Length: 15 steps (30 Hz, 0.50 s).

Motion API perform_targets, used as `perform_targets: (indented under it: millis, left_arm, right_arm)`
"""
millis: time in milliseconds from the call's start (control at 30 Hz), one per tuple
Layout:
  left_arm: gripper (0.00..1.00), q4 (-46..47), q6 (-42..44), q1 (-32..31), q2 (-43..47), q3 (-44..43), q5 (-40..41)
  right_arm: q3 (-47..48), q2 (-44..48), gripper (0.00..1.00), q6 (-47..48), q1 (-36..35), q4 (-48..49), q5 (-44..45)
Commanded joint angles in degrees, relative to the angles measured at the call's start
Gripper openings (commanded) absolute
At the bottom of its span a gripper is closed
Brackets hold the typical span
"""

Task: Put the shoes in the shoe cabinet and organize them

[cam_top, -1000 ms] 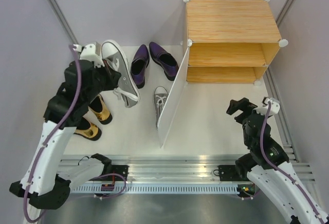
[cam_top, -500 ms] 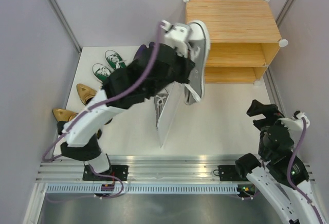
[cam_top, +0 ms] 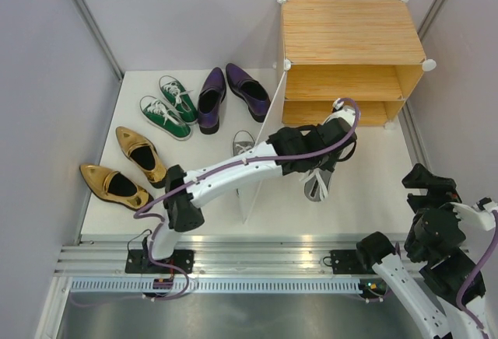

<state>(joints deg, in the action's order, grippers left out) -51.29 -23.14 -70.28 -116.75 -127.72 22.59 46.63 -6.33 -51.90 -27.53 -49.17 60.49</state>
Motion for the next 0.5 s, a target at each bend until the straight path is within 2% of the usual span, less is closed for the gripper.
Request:
perform_targets:
  millis: [0,200,233,267,333,433,467]
  left_arm:
    - [0.02,5.9,-4.8,2.0,-3.9,0.6,-4.4]
    - [0.04,7.2,-8.6,7.7,-11.4,0.3,-10.2]
    - [0.28,7.3,-8.9,9.1,-13.1,-0.2,-11.2]
    - [0.40,7.3,-9.6,9.8,-13.9,-0.6,-12.0]
    - [0.55,7.3,-9.6,11.1,-14.6,-0.9,-12.6]
    - [0.68,7.3,-8.7,12.2,-14.1,-0.8,-12.6]
    - [0.70,7.3,-8.1,12.2,-12.9,-0.5,-13.2]
  right_arm:
    - [0.2,-0.6,0.87,-1.3,-0.2,-2.1,1.7]
    - [-1.9,-0.8,0.87,-1.7,-0.2,-1.6,-0.5]
    - [-2.9,-1.3,0.88,-1.6,-0.2,-0.8,-0.9]
    - [-3.5,-1.6,0.88,-0.3,-0.2,-0.1,-1.4]
    - [-5.0,-2.7,0.89,-0.2,-0.2,1.3,-3.0]
    - [-6.5,-3.9,0.90,-0.3,-0.2,3.0,-5.4]
    - [-6.7,-4.1,0.90,-0.3,-0.2,3.4,-5.9]
